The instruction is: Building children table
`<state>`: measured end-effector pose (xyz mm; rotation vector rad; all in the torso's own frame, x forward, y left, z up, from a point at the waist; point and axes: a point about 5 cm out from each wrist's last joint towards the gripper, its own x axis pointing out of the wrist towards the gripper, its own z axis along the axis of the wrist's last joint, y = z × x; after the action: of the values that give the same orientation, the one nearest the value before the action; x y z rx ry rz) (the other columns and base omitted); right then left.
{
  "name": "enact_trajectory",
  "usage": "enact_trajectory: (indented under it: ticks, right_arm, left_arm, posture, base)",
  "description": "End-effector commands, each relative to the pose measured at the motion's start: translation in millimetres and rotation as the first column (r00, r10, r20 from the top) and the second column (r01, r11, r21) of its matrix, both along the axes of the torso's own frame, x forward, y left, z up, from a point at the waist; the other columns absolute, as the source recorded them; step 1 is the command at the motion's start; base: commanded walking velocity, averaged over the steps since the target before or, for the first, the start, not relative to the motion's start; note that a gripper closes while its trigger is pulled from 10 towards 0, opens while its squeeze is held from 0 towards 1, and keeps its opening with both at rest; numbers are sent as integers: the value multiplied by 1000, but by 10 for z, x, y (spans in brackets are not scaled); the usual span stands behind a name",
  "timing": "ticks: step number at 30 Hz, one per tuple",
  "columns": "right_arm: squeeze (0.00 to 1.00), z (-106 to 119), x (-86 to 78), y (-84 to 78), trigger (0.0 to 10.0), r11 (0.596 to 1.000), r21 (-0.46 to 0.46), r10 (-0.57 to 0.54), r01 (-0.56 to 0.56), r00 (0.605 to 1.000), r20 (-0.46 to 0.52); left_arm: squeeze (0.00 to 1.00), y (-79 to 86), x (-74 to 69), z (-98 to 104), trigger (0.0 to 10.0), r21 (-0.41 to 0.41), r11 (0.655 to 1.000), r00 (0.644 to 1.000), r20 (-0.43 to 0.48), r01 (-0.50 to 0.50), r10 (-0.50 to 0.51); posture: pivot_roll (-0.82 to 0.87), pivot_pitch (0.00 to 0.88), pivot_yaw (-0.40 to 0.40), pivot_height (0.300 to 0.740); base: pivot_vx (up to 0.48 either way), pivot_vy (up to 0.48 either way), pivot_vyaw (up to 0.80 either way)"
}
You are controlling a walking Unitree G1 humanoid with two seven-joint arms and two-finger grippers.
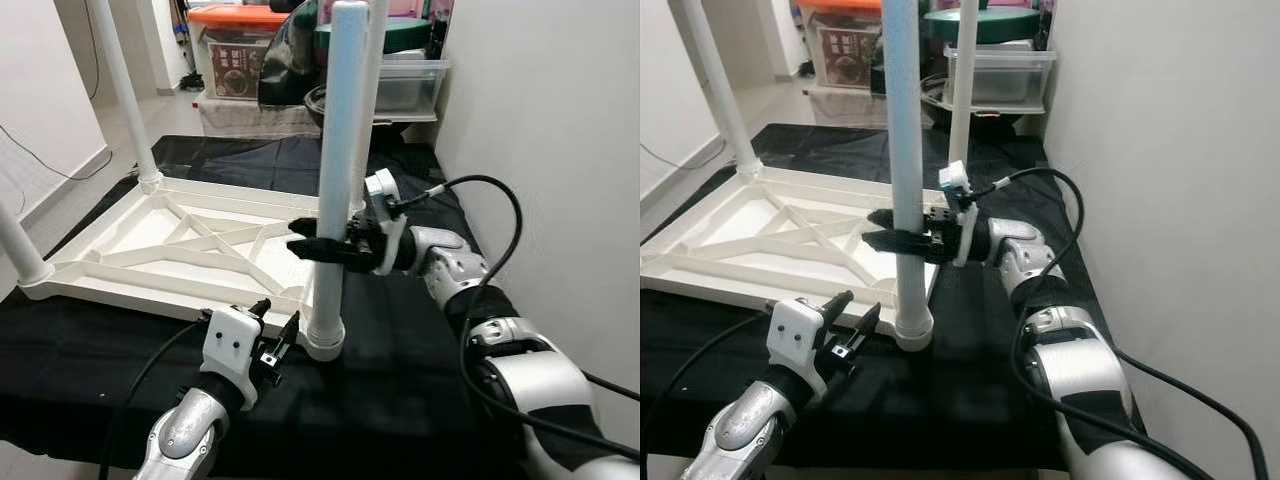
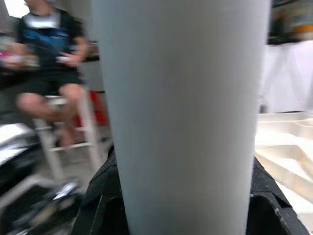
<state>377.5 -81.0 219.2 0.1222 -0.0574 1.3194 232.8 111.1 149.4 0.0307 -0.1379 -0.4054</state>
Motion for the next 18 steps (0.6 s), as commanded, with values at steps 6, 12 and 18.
enact_trajectory:
  ticks: [6,12,18]
  right_arm:
    - [0,-245,269,-312,0,745,-44,-664,665,733,-148]
    - [0,-302,332,-683,0,379,-113,-922,919,364,-133]
    - [0,-480,232,-1016,0,-63,-195,-978,979,-99,-182]
  left_arm:
    - [0,9,-1,-39,10000,10,1000,1000,-11,-2,2]
    - [0,10,1,-39,10000,9,1000,1000,-11,-1,1]
    - [0,7,-1,-43,10000,10,1000,1000,-11,-1,1]
  posture:
    - [-56,0,-22,740]
    - [-56,0,-22,740]
    - [-58,0,-20,740]
  base:
    - [0,0,0]
    - [0,0,0]
    - [0,0,0]
